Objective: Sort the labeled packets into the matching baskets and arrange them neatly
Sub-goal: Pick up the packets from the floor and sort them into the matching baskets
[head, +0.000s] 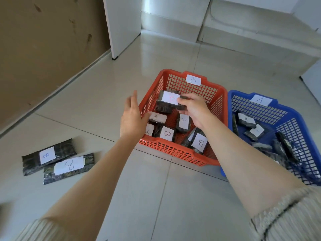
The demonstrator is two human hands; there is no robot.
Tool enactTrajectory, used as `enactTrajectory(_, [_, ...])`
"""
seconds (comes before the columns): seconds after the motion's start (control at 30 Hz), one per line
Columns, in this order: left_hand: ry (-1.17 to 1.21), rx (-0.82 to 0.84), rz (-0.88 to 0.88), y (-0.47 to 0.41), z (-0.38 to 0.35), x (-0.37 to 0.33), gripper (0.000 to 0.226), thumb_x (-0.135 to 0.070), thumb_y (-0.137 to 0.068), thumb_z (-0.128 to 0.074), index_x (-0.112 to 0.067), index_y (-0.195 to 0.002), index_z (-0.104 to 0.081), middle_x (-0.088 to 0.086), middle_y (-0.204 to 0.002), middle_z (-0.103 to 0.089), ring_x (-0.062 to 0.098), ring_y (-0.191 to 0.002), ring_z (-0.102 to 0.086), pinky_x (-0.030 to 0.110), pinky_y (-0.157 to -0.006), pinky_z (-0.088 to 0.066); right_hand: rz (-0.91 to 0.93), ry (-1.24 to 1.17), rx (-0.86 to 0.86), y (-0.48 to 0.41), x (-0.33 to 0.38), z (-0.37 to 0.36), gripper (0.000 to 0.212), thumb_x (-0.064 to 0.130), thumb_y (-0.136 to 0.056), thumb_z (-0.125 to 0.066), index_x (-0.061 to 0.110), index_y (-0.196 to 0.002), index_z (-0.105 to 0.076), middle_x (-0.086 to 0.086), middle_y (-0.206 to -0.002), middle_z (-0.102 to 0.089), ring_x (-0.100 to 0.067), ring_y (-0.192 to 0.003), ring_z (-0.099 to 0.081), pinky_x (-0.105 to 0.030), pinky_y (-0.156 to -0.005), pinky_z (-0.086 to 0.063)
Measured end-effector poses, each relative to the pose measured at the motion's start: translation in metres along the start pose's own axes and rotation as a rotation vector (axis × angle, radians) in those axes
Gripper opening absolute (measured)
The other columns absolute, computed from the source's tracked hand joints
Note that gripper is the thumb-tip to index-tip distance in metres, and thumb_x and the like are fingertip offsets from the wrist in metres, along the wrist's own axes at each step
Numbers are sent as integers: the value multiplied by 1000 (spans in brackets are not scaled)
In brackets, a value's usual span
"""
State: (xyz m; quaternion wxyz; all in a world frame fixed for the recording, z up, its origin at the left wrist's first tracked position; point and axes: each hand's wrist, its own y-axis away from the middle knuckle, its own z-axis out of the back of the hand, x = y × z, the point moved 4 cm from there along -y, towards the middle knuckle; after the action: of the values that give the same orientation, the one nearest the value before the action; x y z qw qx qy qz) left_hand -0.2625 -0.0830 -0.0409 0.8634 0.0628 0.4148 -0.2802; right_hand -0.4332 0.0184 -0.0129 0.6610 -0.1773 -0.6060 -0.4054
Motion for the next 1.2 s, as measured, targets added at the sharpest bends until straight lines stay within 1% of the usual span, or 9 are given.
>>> enactTrajectory(0.13, [0, 4, 39, 1, -1, 1, 31, -29, -101, -36, -20, -130, -45, -2, -103, -59, 25, -88, -65, 43, -73, -57, 8, 185, -108, -1, -18, -4, 21, 13, -85, -69, 10, -104, -59, -6, -111, -61, -16, -86, -63, -32, -72, -59])
enactTrajectory(0.37, [20, -13, 44, 2, 2, -3, 31, -25, -102, -31, -19, -127, -49, 5, -108, -65, 26, -87, -65, 43, -75, -57, -11, 322, 7, -4, -19, -38, 24, 13, -85, -69, 0, -104, -66, -13, -110, -66, -25, -86, -66, -39, -76, -59])
enactTrajectory(0.5, [-11, 42, 75, 3, 4, -5, 33, -29, -102, -28, -21, -130, -45, 6, -106, -63, 26, -84, -65, 44, -73, -57, 163, 774, -64, 5, -12, -39, 31, 32, -92, -58, 6, -104, -70, -11, -110, -66, -29, -105, -58, -38, -90, -47])
enactTrajectory(0.6, [108, 91, 171, 4, 18, -1, 40, -36, -102, -27, -23, -138, -40, 4, -108, -60, 19, -82, -63, 37, -76, -56, 302, 810, -232, 29, 7, -42, 37, 37, -95, -50, 10, -117, -63, -11, -122, -53, -29, -122, -39, -39, -101, -34])
enactTrajectory(0.7, [56, -47, 147, 16, 61, 29, 37, -33, -100, -35, -20, -132, -50, 4, -122, -60, 23, -108, -58, 30, -91, -43, 674, 790, -289, 76, 27, -69, 30, 33, -92, -54, 12, -111, -62, -7, -112, -57, -24, -113, -43, -35, -97, -37])
enactTrajectory(0.83, [-439, -44, 173, 53, 123, 120, 33, -26, -98, -41, -22, -127, -55, 3, -135, -51, 22, -126, -41, 40, -101, -28, 995, 745, -54, 139, 6, -140, 14, 20, -81, -63, 9, -90, -64, -8, -87, -60, -28, -89, -50, -34, -82, -38])
enactTrajectory(1.0, [-414, 123, 278, 93, 167, 194, 43, -26, -93, -53, -23, -136, -48, 7, -138, -49, 30, -125, -43, 51, -97, -41, 771, 788, 307, 168, -53, -210, 20, 17, -84, -63, 7, -102, -64, -9, -104, -61, -30, -104, -50, -38, -87, -43])
enactTrajectory(1.1, [-396, 191, 402, 90, 180, 195, 40, -35, -83, -68, -16, -117, -60, 11, -114, -60, 30, -104, -52, 46, -91, -44, 722, 950, 387, 171, -61, -234, 41, 22, -86, -61, 11, -124, -54, -6, -127, -52, -28, -121, -41, -40, -94, -41])
enactTrajectory(1.2, [-97, 121, 547, 95, 193, 188, 19, -28, -82, -71, -12, -80, -62, 3, -69, -55, 22, -70, -49, 26, -61, -39, 672, 1104, 410, 172, -62, -247, 51, 28, -88, -59, 20, -136, -42, -3, -135, -41, -26, -125, -34, -38, -95, -38])
